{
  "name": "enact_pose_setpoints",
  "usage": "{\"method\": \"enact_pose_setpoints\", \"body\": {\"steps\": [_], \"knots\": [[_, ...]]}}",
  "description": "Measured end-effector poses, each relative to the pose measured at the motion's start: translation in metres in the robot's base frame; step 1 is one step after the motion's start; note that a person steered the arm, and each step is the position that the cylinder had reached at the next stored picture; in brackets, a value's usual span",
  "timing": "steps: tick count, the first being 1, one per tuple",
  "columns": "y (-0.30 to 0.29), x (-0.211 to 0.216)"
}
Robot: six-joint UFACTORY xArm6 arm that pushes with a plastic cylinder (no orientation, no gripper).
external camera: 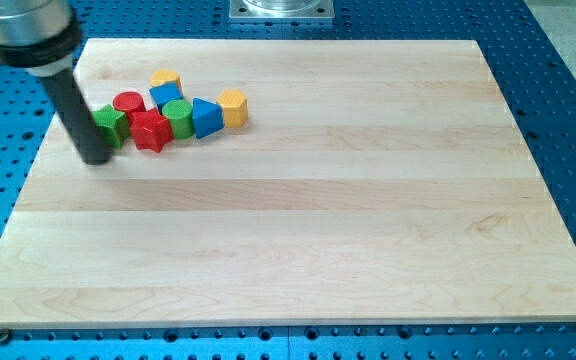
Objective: Push the red circle to the top
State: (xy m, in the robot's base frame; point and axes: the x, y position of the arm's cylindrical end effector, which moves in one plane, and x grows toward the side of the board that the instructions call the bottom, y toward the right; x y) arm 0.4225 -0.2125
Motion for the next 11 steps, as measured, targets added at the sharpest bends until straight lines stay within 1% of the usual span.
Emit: {"method": "enact_pose_setpoints", "body": {"steps": [1, 2, 3, 4, 5, 7, 10, 11], "knots": [[-0.034, -0.001], [-0.048, -0.017], [0.012, -0.025], [0.028, -0.033], [0.018, -0.068], [0.019, -0.106], [0.021, -0.126], [0.058, -0.117]]}}
